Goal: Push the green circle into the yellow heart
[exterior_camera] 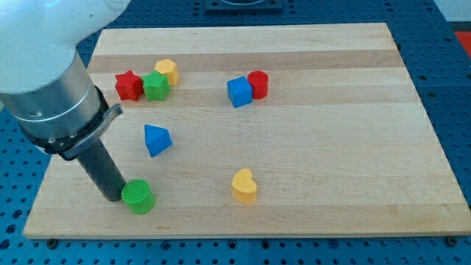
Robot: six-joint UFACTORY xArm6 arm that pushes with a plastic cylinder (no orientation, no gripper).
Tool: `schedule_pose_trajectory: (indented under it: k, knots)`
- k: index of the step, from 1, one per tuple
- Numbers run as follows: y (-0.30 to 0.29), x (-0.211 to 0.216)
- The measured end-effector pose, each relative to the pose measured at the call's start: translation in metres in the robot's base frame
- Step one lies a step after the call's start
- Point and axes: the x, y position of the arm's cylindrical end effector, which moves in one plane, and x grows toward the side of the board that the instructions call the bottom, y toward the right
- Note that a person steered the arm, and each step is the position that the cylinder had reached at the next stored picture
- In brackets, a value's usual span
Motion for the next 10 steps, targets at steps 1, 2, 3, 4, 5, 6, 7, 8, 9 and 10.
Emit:
schedule_pose_trajectory:
  k: [1,2,3,4,5,6,7,8,9,10]
  knots:
    - [-0.021,0.0]
    - [-0.031,0.006]
    - [-0.015,0.011]
    - [0.02,0.014]
    - [0.025,0.015]
    - [0.062,0.016]
    - [0.104,0.016]
    - [0.109,0.016]
    - [0.111,0.017]
    - [0.136,0.031]
